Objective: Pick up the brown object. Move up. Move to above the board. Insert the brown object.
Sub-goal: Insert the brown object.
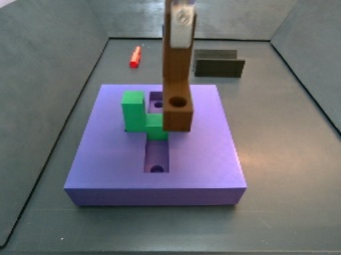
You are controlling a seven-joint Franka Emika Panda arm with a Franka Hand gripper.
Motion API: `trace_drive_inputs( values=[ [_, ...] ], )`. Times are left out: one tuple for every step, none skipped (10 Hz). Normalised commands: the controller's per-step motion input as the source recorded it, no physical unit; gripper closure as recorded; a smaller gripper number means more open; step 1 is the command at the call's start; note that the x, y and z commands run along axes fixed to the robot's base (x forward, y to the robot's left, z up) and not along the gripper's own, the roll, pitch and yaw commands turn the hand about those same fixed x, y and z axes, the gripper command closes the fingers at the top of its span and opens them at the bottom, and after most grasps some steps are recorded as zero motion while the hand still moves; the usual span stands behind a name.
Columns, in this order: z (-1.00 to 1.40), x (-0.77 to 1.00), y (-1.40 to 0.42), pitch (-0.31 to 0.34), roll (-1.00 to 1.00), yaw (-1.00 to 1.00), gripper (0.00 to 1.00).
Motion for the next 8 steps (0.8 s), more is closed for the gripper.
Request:
trace_drive_inputs(
  values=[
    [-0.04, -0.27, 0.00, -0.161, -0.04, 0.00, 1.00],
    [0.00, -0.25, -0.03, -0.129, 0.00, 0.00, 1.00],
    [-0.02, -0.17, -0.04, -0.106, 0.03, 0.00, 1.00],
    [-0.13, -0.08, -0.01, -0.107, 0.06, 0.00, 1.00],
    [-0.16, 0.00, -0.01, -0.084, 0.04, 0.00, 1.00],
    [-0.15, 0.00, 0.00, -0.029, 0.06, 0.00, 1.00],
    [-0.21, -0.01, 0.00, -0.050, 0.08, 0.00, 1.00],
    [-0.21, -0.03, 0.00, -0.070, 0.06, 0.00, 1.00]
  ],
)
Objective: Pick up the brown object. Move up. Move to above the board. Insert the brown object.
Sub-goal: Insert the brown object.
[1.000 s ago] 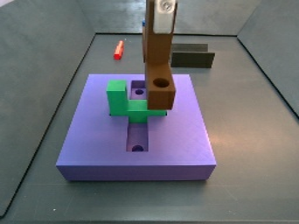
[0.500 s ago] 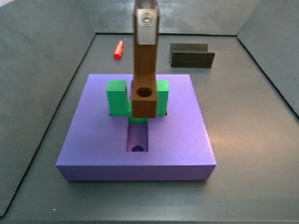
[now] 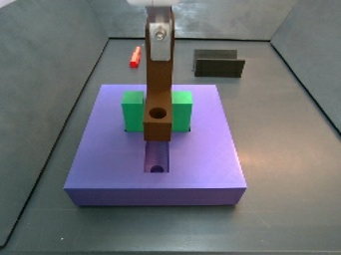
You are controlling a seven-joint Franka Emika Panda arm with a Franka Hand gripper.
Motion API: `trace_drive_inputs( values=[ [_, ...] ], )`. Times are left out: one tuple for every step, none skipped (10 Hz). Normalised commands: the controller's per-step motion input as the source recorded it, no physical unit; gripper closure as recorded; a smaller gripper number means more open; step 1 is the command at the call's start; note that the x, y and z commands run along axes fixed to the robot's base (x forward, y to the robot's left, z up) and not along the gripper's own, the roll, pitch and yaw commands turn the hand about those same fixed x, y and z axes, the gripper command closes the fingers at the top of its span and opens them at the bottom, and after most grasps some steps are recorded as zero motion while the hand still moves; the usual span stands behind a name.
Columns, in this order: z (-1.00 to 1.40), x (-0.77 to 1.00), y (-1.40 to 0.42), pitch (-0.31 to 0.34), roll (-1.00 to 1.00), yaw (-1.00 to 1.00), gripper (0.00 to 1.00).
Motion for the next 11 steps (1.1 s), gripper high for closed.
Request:
trace_drive_inputs(
  values=[
    [-0.32, -0.02, -0.01, -0.089, 0.08, 0.00, 1.00],
    [-0.36, 0.00, -0.01, -0.074, 0.07, 0.00, 1.00],
    [-0.44, -0.06, 0.00, -0.130, 0.07, 0.00, 1.00],
    [-0.44, -0.11, 0.00, -0.160, 0.08, 0.00, 1.00],
    [-0.39, -0.15, 0.00, -0.151, 0.09, 0.00, 1.00],
    [-0.31, -0.15, -0.02, -0.127, 0.09, 0.00, 1.00],
    [-0.23, -0.09, -0.07, -0.090, 0.09, 0.00, 1.00],
    [-0.19, 0.00, -0.15, -0.016, 0.05, 0.00, 1.00],
    [-0.20, 0.11, -0.15, 0.000, 0.06, 0.00, 1.00],
    [-0.27, 0.14, -0.07, 0.003, 0.07, -0.01, 1.00],
    [-0.30, 0.12, 0.00, 0.033, 0.14, -0.04, 1.00]
  ],
)
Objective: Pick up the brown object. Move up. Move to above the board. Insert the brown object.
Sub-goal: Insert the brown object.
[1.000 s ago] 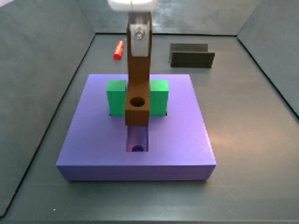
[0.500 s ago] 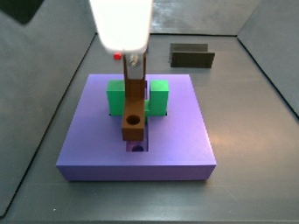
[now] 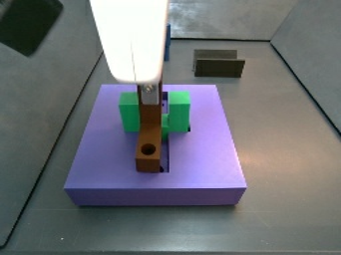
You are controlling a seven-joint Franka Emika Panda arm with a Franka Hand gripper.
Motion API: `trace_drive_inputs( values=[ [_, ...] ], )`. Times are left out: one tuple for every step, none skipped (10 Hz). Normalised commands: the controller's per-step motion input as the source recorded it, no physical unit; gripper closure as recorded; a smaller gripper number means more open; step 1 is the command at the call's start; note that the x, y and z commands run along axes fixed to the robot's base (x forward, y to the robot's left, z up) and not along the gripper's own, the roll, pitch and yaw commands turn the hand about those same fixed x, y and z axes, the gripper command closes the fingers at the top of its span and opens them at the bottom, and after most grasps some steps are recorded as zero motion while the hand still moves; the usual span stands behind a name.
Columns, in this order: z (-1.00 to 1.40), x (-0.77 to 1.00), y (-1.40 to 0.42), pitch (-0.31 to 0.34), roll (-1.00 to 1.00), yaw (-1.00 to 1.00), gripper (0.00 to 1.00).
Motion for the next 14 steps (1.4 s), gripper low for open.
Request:
trace_drive_inputs(
  values=[
    [-0.30, 0.01, 0.00, 0.039, 0.16, -0.12, 1.00],
    [-0.23, 0.07, 0.01, 0.076, 0.16, -0.10, 1.00],
    [-0.24, 0.05, 0.03, 0.074, 0.16, -0.09, 1.00],
    [-0.21, 0.00, 0.06, 0.044, 0.14, -0.07, 1.00],
    [-0.12, 0.02, 0.09, 0.050, 0.11, 0.00, 1.00],
    [-0.09, 0.16, 0.07, 0.054, 0.11, 0.08, 1.00],
    [-0.09, 0.14, 0.00, 0.043, 0.10, 0.07, 1.00],
    [-0.10, 0.12, 0.00, 0.027, 0.09, 0.02, 1.00],
    [-0.11, 0.18, -0.04, 0.034, 0.10, 0.07, 1.00],
    [-0.11, 0.15, -0.05, 0.037, 0.10, 0.05, 1.00],
    [-0.09, 0.09, -0.07, 0.021, 0.07, 0.00, 1.00],
    [-0.10, 0.15, -0.05, 0.024, 0.08, 0.04, 1.00],
    [-0.08, 0.15, -0.07, 0.030, 0.08, 0.03, 1.00],
    [-0.13, 0.09, -0.05, 0.000, 0.06, 0.03, 1.00]
  ],
)
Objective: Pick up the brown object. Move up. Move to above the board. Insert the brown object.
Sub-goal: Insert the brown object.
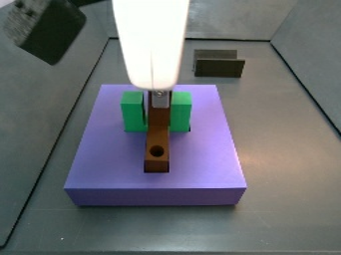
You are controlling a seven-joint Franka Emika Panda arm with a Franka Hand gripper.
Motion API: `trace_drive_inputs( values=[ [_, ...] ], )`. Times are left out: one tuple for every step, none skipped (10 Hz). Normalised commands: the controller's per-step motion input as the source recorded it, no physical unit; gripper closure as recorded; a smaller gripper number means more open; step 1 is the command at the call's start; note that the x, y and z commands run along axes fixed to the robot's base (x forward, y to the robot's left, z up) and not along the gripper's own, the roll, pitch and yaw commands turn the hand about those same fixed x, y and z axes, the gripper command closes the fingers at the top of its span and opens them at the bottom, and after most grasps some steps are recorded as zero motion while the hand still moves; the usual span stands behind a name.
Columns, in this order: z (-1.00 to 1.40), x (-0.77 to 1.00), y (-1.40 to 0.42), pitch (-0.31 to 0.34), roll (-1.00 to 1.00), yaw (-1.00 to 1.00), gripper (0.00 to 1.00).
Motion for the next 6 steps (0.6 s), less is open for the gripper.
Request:
trace_drive_inputs(
  values=[
    [-0.20, 0.00, 0.00, 0.000, 0.05, 0.04, 1.00],
    [-0.38, 0.00, 0.00, -0.061, 0.05, 0.01, 1.00],
    [-0.66, 0.00, 0.00, -0.114, 0.09, 0.00, 1.00],
    [-0.73, 0.00, 0.00, -0.116, 0.14, 0.00, 1.00],
    [-0.46, 0.00, 0.00, -0.043, 0.13, 0.00, 1.00],
    [0.00, 0.00, 0.00, 0.000, 0.00, 0.00, 1.00]
  ],
)
